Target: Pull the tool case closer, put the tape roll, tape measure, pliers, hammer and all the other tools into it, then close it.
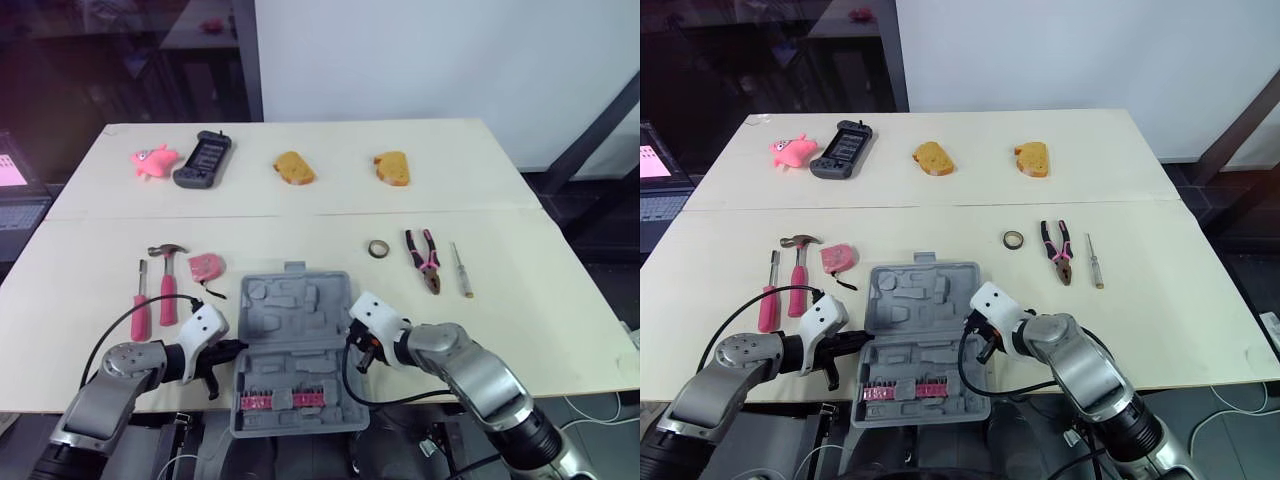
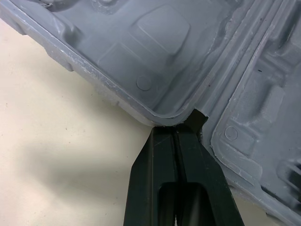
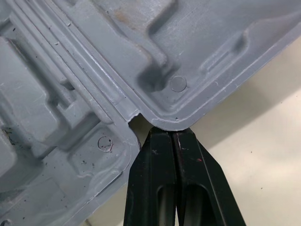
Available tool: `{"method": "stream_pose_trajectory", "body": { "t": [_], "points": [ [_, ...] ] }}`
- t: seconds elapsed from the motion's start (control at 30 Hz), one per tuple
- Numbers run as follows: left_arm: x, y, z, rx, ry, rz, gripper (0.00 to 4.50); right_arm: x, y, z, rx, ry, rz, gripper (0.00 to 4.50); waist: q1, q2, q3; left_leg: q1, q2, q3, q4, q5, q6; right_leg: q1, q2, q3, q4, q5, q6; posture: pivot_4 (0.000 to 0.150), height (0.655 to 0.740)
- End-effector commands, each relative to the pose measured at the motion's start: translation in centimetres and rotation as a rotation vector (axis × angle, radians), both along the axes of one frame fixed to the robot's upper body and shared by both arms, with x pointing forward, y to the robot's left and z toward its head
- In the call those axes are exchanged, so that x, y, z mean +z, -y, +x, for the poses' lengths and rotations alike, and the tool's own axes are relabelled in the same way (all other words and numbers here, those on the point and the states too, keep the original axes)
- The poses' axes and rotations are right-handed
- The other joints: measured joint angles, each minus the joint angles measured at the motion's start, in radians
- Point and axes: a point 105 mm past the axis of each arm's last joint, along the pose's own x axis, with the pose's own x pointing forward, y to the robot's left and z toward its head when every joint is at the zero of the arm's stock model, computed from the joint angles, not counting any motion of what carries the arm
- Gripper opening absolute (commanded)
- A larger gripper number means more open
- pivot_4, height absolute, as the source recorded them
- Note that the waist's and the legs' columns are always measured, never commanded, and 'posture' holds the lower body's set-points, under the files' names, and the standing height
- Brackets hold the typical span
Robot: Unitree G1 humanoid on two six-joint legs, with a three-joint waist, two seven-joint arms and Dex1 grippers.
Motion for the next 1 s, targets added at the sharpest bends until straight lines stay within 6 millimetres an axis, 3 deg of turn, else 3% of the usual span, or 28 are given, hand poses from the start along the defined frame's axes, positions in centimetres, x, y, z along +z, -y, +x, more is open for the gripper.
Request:
{"method": "stream_pose_trajectory", "body": {
  "t": [0.03,0.37,0.63,0.8,0.93,1.0],
  "points": [
    [-2.0,0.0,-1.3,-0.004,-0.092,0.017,0.0,-0.8,-0.5,-1.3,0.024,-0.059,0.003,0.07,0.0,0.0,0.0,0.0,0.0,0.0,0.0,0.0,0.0,0.0,0.0,0.0,0.0,0.0,0.0,0.15,0.74],
    [-2.2,-0.8,-1.2,0.02,-0.096,0.029,0.0,-0.8,0.3,-0.7,-0.005,-0.035,-0.015,0.07,0.0,-0.001,-0.002,0.0,0.0,0.0,0.0,0.0,0.0,0.0,0.0,0.0,0.0,0.0,0.0,0.15,0.74],
    [-1.7,-4.7,-0.2,0.09,-0.068,0.106,0.0,-0.2,4.5,0.3,-0.049,0.004,-0.05,0.07,-0.001,-0.001,-0.002,0.0,0.0,0.0,-0.001,0.0,0.0,0.0,0.0,0.0,-0.001,0.0,-0.001,0.15,0.74],
    [-0.9,-6.3,0.0,0.106,-0.055,0.118,0.0,2.3,6.0,1.1,-0.035,0.089,0.022,0.07,-0.002,-0.001,-0.001,0.0,0.0,0.001,-0.002,0.0,0.0,-0.002,0.0,0.001,-0.001,-0.001,-0.001,0.15,0.74],
    [1.9,-9.7,-0.4,0.149,0.002,0.091,0.0,6.2,8.5,0.7,-0.021,0.217,0.129,0.07,-0.01,-0.001,0.0,-0.001,0.001,0.001,-0.003,0.0,0.0,-0.004,0.001,0.001,-0.001,-0.001,-0.001,0.15,0.74],
    [4.0,-11.9,-0.5,0.175,0.058,0.068,0.0,7.6,11.1,0.4,-0.057,0.273,0.137,0.07,-0.01,-0.003,0.002,-0.002,0.001,0.001,-0.004,-0.001,0.001,-0.005,0.001,0.001,-0.001,-0.001,0.0,0.15,0.74]
  ]
}}
